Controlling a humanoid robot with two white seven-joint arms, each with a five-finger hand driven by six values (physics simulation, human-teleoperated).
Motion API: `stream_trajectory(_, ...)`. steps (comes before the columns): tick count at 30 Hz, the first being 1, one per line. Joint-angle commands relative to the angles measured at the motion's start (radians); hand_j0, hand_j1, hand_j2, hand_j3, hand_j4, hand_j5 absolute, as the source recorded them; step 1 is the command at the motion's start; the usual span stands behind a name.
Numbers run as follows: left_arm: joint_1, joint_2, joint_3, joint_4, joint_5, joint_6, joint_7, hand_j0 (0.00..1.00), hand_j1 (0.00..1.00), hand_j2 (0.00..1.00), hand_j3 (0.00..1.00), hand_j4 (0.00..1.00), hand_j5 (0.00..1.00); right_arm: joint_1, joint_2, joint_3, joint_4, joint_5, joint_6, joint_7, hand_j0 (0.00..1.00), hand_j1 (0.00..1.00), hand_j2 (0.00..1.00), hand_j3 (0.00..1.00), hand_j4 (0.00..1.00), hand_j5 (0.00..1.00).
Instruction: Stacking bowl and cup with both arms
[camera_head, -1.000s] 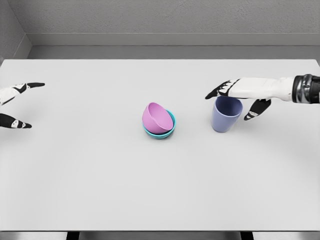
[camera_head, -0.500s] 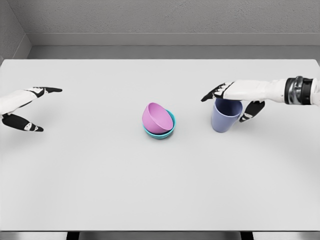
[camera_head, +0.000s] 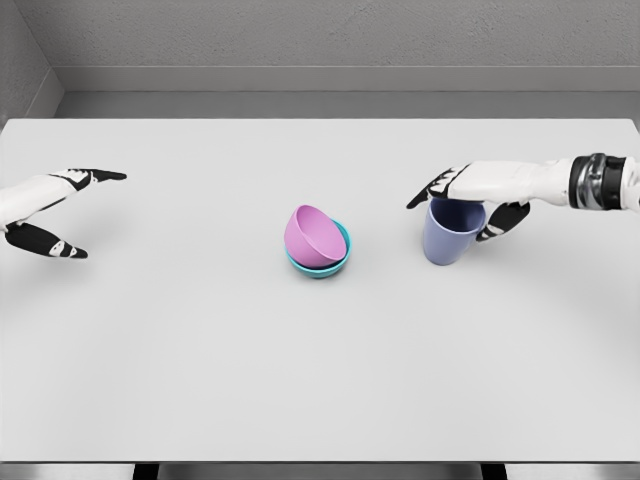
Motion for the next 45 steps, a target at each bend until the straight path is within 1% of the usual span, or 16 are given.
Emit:
stream_trajectory(1, 0.000, -0.001, -0.001, 0.004, 0.004, 0.003, 0.000, 1.00, 1.00, 1.00, 1.00, 1.00, 1.00, 0.002, -0.004, 0.001, -0.002, -0.005, 0.000, -0.001, 0.88, 0.88, 0.88, 0.88, 0.88, 0.88)
stream_trajectory(5, 0.000, -0.003, -0.001, 0.005, 0.001, 0.003, 0.000, 1.00, 1.00, 1.00, 1.00, 1.00, 1.00, 0.000, -0.006, 0.003, -0.007, -0.005, -0.003, -0.001, 0.82, 0.82, 0.82, 0.82, 0.82, 0.82)
stream_trajectory(11, -0.006, -0.006, -0.003, 0.008, 0.000, 0.003, 0.000, 1.00, 1.00, 1.00, 1.00, 1.00, 1.00, -0.009, -0.006, 0.003, -0.010, -0.001, -0.003, -0.001, 0.81, 0.81, 0.81, 0.81, 0.81, 0.81)
stream_trajectory(13, -0.009, -0.007, -0.001, 0.010, -0.022, 0.003, 0.000, 1.00, 1.00, 1.00, 1.00, 1.00, 1.00, -0.017, -0.007, 0.003, -0.016, -0.001, -0.003, -0.001, 0.81, 0.81, 0.81, 0.81, 0.81, 0.81)
stream_trajectory(19, -0.015, -0.012, -0.003, 0.014, -0.022, 0.003, 0.000, 1.00, 1.00, 1.00, 1.00, 1.00, 1.00, -0.021, -0.009, 0.008, -0.034, -0.001, -0.003, -0.001, 0.76, 0.76, 0.76, 0.76, 0.76, 0.76)
stream_trajectory(26, -0.015, -0.013, -0.003, 0.014, -0.022, 0.003, 0.000, 1.00, 1.00, 1.00, 1.00, 1.00, 1.00, -0.031, -0.034, 0.012, -0.082, -0.001, -0.003, -0.001, 0.74, 0.74, 0.74, 0.74, 0.74, 0.74)
stream_trajectory(33, -0.026, -0.015, -0.004, 0.022, -0.025, 0.003, 0.000, 1.00, 1.00, 1.00, 1.00, 1.00, 1.00, -0.038, -0.034, 0.012, -0.122, -0.002, -0.003, -0.001, 0.73, 0.73, 0.73, 0.73, 0.73, 0.73)
stream_trajectory(34, -0.028, -0.021, -0.003, 0.024, -0.045, 0.003, 0.000, 1.00, 1.00, 1.00, 1.00, 1.00, 1.00, -0.043, -0.031, 0.012, -0.126, -0.002, -0.003, -0.001, 0.73, 0.73, 0.73, 0.73, 0.73, 0.73)
stream_trajectory(35, -0.032, -0.029, -0.003, 0.022, -0.048, 0.003, 0.000, 1.00, 1.00, 1.00, 1.00, 1.00, 1.00, -0.045, -0.029, 0.012, -0.129, -0.002, -0.003, -0.001, 0.72, 0.72, 0.72, 0.72, 0.72, 0.72)
stream_trajectory(42, -0.035, -0.030, -0.003, 0.025, -0.059, 0.003, 0.000, 1.00, 1.00, 1.00, 1.00, 1.00, 1.00, -0.068, -0.015, 0.014, -0.140, -0.002, -0.003, -0.001, 0.72, 0.72, 0.72, 0.72, 0.72, 0.72)
stream_trajectory(45, -0.034, -0.030, -0.004, 0.024, -0.059, 0.003, 0.000, 1.00, 1.00, 1.00, 1.00, 1.00, 1.00, -0.084, 0.008, 0.029, -0.140, -0.002, -0.003, -0.001, 0.72, 0.72, 0.72, 0.72, 0.72, 0.72)
